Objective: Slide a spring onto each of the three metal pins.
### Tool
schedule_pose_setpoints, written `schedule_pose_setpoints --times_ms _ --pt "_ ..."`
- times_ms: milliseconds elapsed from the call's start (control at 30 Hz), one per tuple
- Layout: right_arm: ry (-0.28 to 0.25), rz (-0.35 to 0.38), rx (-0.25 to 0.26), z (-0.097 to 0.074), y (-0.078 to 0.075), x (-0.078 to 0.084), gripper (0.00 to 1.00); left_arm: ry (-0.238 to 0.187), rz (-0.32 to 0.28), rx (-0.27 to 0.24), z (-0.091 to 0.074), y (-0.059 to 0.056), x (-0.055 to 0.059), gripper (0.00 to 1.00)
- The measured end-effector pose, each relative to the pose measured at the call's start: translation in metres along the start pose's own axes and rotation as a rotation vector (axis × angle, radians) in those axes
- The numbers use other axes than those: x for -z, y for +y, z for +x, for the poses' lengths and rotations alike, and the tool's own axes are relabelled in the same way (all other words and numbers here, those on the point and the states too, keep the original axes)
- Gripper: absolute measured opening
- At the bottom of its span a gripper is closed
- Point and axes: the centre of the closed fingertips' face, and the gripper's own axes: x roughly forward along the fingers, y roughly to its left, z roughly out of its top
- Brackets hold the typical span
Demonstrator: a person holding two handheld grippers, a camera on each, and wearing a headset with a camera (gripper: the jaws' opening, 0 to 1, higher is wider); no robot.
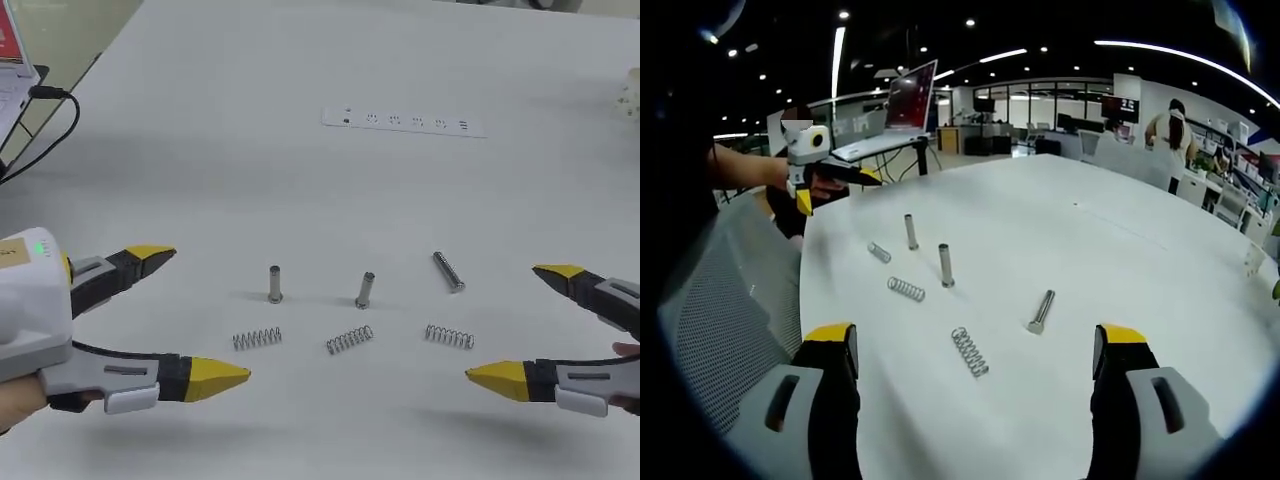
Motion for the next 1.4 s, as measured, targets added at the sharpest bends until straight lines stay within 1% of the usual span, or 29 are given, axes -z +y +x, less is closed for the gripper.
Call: schedule_pose_setpoints --times_ms 167,567,800,933,1067,1133,1167,1267,1400 --pt "0.003 -0.001 -0.002 -0.0002 0.0009 0.0008 0.99 0.000 0.001 0.003 0.0002 -0.0003 -0.0001 0.97" --pt "0.012 -0.003 -0.002 -0.0019 -0.0024 0.0008 0.97 0.002 0.004 0.006 0.0006 -0.0002 -0.0014 0.96" --pt "0.016 -0.004 -0.020 -0.0009 0.0024 0.0022 0.96 0.004 0.005 0.004 0.0018 0.0002 -0.0007 0.96" --pt "0.013 -0.003 -0.020 -0.0004 0.0021 0.0012 0.96 0.006 0.003 0.004 0.0023 0.0006 0.0005 0.97" --pt "0.002 -0.004 -0.026 -0.0012 0.0024 -0.0019 0.96 -0.002 0.012 0.010 0.0031 -0.0016 0.0006 0.97" --pt "0.006 0.000 -0.026 -0.0012 0.0020 -0.0008 0.95 0.003 0.016 0.016 0.0040 -0.0031 0.0024 0.96" --pt "0.009 -0.002 -0.026 -0.0010 0.0024 0.0000 0.95 -0.004 0.012 0.018 0.0045 -0.0040 0.0022 0.96" --pt "0.014 -0.002 -0.031 -0.0007 0.0037 0.0020 0.95 -0.005 0.012 0.020 0.0054 -0.0054 0.0023 0.96" --pt "0.017 0.007 -0.031 -0.0009 0.0037 0.0039 0.95 -0.003 0.013 0.018 0.0056 -0.0044 0.0026 0.97"
